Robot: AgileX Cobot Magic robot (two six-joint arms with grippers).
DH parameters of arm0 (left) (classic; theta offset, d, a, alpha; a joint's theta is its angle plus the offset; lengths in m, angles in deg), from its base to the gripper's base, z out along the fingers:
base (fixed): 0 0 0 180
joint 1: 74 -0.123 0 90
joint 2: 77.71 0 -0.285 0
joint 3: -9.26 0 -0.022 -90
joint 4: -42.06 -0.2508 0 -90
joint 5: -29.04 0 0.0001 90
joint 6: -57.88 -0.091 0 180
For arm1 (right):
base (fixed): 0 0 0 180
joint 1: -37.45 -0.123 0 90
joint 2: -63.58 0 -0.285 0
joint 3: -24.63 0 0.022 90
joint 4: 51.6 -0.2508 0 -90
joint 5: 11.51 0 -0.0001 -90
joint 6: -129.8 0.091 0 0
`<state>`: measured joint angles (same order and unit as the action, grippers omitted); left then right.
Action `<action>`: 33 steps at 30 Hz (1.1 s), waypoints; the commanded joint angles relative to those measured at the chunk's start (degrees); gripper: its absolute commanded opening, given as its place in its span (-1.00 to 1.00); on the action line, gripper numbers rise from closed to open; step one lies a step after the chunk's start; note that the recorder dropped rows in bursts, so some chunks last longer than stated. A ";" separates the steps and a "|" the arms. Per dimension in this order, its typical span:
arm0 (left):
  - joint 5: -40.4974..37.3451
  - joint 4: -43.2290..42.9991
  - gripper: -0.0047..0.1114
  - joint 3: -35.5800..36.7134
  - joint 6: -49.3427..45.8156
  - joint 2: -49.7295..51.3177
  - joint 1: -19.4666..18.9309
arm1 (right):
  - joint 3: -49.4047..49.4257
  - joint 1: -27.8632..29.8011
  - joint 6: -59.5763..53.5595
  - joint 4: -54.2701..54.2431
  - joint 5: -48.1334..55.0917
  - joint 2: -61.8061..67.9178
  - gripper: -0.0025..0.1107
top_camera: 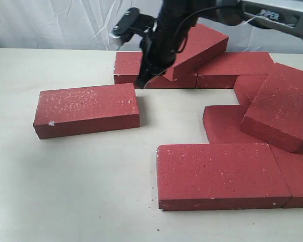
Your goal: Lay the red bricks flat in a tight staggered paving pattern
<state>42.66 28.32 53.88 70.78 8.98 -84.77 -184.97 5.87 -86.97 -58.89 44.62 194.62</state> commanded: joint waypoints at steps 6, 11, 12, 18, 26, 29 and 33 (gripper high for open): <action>-3.13 -0.24 -0.92 -4.20 2.10 13.01 0.23 | 0.04 5.44 1.97 -7.29 5.52 2.04 -0.93; -6.24 -0.24 -0.92 -7.75 2.23 17.66 3.45 | 3.77 5.44 1.34 -4.48 -5.03 2.50 -0.93; -6.52 -0.36 -0.92 -8.34 2.23 18.22 4.25 | 5.07 5.56 0.31 -3.58 -6.64 2.50 -0.93; -9.99 -1.32 -0.92 -12.02 2.23 21.07 6.66 | 9.95 5.57 -3.82 -3.50 -8.50 2.50 -0.93; -10.62 -1.32 -0.92 -12.02 2.23 21.07 6.66 | 10.59 5.83 -4.67 -2.32 -11.99 2.62 -0.93; -10.72 -1.32 -0.92 -12.25 2.23 21.07 6.66 | 10.59 5.97 -4.67 -2.35 -13.27 2.62 -0.93; -10.72 -1.32 -0.92 -12.59 2.23 21.07 6.66 | 10.59 5.97 -4.67 -3.47 -16.79 3.26 -0.93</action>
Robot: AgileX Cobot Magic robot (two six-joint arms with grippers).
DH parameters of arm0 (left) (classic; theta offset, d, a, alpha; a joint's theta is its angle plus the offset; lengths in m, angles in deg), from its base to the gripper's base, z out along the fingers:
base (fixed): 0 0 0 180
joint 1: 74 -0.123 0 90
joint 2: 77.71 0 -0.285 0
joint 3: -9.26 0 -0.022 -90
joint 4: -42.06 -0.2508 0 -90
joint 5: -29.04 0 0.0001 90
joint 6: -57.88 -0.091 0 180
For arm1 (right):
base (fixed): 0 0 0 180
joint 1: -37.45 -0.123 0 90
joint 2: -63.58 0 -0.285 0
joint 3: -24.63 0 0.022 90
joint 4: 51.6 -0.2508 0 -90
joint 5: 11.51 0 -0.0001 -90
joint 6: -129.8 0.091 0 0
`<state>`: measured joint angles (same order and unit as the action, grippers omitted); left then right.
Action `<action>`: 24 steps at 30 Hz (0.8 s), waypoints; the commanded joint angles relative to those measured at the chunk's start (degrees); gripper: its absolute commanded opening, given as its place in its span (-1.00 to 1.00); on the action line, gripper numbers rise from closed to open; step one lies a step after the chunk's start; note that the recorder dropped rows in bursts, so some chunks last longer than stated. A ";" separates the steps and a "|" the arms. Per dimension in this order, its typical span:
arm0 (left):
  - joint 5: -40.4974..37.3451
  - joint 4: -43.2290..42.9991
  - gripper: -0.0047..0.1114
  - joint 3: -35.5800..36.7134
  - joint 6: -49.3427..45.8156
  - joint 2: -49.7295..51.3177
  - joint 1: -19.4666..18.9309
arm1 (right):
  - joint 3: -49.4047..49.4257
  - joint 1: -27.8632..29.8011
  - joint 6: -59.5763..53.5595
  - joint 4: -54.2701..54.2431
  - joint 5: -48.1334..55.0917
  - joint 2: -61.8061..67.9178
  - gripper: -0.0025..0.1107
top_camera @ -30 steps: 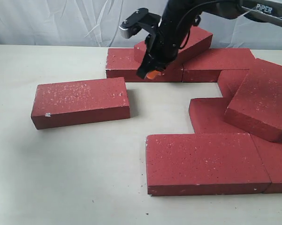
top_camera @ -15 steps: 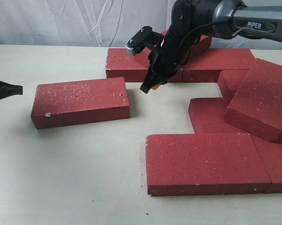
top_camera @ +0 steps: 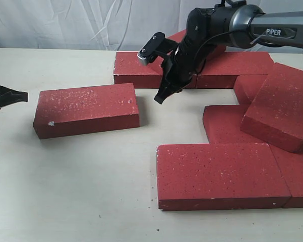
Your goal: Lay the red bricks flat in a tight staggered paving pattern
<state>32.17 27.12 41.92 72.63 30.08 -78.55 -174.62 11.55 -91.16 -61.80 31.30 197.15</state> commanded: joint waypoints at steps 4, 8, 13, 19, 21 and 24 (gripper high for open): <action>-0.34 -0.22 -0.92 -0.60 0.26 -0.03 0.44 | 0.23 0.29 -0.95 -0.41 -4.74 2.07 -0.93; -0.22 -0.20 -0.92 -1.31 0.26 1.00 0.44 | 0.23 -0.05 -0.95 -1.75 -7.10 3.94 -0.93; -0.21 -0.20 -0.92 -5.22 0.26 8.79 2.18 | 0.13 -0.96 -1.04 -1.43 -8.99 6.11 -0.93; -0.38 -0.03 -0.92 -6.92 0.26 9.99 4.18 | 0.02 -1.70 -3.10 -1.94 -11.86 8.66 -0.93; 1.60 -0.03 -0.92 -6.92 0.26 9.99 4.41 | 0.02 -2.17 -3.10 -3.40 -11.93 8.66 -0.93; 2.10 -0.03 -0.92 -8.46 0.26 10.69 5.40 | 0.02 -3.77 -3.10 -3.41 -11.78 8.66 -0.93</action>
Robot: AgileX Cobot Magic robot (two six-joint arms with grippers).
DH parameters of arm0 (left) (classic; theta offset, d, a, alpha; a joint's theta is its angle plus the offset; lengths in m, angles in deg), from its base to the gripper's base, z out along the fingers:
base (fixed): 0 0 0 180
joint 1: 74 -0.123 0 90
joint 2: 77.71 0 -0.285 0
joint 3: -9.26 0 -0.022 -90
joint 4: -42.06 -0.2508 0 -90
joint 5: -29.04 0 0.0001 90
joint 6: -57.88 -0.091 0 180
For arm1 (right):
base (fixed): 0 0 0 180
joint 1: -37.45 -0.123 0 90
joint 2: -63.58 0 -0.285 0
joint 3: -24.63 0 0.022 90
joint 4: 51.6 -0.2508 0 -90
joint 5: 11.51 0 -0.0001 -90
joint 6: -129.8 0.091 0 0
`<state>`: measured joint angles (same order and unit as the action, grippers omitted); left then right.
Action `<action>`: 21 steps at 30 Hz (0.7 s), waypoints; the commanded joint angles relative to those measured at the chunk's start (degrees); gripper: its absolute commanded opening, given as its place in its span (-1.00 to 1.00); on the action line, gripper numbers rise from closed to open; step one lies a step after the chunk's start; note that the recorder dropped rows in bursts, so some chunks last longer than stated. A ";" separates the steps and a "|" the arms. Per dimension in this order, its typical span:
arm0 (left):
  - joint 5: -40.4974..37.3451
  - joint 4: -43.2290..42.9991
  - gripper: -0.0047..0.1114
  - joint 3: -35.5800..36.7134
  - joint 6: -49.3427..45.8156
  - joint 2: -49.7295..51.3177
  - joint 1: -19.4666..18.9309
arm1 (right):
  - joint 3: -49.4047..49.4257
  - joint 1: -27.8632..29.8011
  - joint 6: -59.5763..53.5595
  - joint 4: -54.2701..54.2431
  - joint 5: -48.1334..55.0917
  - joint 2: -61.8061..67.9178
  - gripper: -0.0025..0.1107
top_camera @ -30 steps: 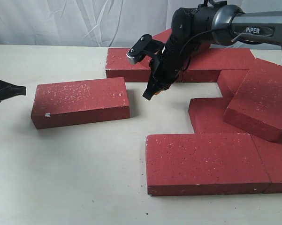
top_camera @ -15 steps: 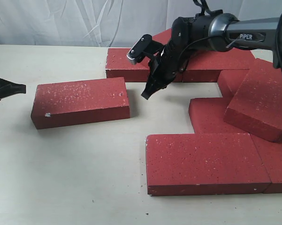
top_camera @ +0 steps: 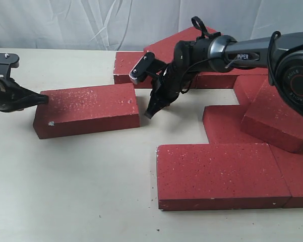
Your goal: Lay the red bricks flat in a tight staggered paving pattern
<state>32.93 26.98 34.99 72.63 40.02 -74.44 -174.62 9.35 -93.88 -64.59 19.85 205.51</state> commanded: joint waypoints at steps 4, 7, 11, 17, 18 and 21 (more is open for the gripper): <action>1.11 0.11 -0.92 -3.24 0.26 3.54 2.58 | -1.09 -2.61 -0.38 -0.72 0.85 0.31 -0.93; 1.88 0.11 -0.92 -3.96 0.26 3.96 3.62 | -1.66 -2.61 -0.26 -0.99 3.82 -0.32 -0.93; 5.51 0.11 -0.92 -3.96 0.26 3.96 6.17 | -1.66 -2.61 1.13 -1.49 5.86 -2.50 -0.93; 6.59 0.11 -0.92 -4.61 0.26 4.05 7.48 | -1.66 -2.53 1.13 -0.87 6.73 -2.65 -0.93; 6.96 0.11 -0.92 -4.61 0.26 4.05 7.48 | -1.66 -2.34 1.31 -0.06 6.88 -2.75 -0.93; 8.34 0.11 -0.92 -4.61 0.26 4.05 7.48 | -1.66 -1.86 2.45 1.17 7.86 -2.75 -0.93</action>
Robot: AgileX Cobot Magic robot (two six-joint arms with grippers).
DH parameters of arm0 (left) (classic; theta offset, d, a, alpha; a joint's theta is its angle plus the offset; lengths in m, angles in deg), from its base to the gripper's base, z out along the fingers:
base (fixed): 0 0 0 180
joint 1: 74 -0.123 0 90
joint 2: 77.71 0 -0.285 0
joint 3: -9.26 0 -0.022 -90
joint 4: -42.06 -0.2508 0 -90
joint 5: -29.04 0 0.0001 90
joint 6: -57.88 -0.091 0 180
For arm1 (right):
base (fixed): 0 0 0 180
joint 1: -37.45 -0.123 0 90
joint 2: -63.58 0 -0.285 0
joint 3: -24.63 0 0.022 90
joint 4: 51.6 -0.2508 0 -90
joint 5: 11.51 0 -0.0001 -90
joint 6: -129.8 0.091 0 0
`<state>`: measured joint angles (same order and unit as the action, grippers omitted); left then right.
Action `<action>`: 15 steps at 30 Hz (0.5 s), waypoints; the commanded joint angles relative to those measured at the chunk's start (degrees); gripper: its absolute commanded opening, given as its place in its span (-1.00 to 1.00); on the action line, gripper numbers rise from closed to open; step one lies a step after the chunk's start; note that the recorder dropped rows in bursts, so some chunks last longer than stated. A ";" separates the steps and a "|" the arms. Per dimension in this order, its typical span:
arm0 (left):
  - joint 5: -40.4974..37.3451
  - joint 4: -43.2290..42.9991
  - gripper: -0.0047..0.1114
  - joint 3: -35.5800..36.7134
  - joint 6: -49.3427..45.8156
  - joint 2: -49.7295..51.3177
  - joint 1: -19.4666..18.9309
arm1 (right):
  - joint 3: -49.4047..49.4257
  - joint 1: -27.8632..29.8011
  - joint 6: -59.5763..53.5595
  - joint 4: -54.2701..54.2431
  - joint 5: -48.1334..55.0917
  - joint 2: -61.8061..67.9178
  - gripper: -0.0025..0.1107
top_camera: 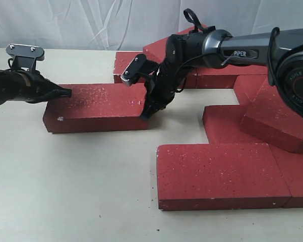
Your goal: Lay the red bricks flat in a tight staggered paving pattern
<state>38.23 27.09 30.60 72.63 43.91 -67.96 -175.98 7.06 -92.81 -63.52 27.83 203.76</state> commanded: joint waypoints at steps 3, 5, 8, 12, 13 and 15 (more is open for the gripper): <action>5.13 0.00 -0.92 -0.22 1.31 0.17 1.01 | -0.30 0.80 1.38 2.47 0.82 -1.00 -0.93; 6.01 -0.15 -0.92 -0.22 2.19 0.17 1.01 | -0.30 1.27 2.60 4.05 0.43 -1.00 -0.93; 5.53 -0.59 -0.92 -0.22 2.45 0.17 1.01 | -0.30 2.24 3.24 4.42 -0.75 -0.89 -0.93; 4.97 -0.72 -0.92 -0.22 2.45 0.29 1.01 | -0.30 3.45 5.25 6.52 -0.87 -0.89 -0.93; 4.60 -0.98 -0.92 -0.22 2.34 0.29 1.01 | -0.30 3.84 5.71 6.64 -0.87 -0.89 -0.93; 3.81 -1.54 -0.92 -0.22 1.92 0.29 0.62 | -0.30 4.40 6.82 6.62 -0.47 -0.89 -0.93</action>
<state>42.80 26.24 30.60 74.55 44.03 -67.21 -175.98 10.46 -87.58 -57.73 27.43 203.66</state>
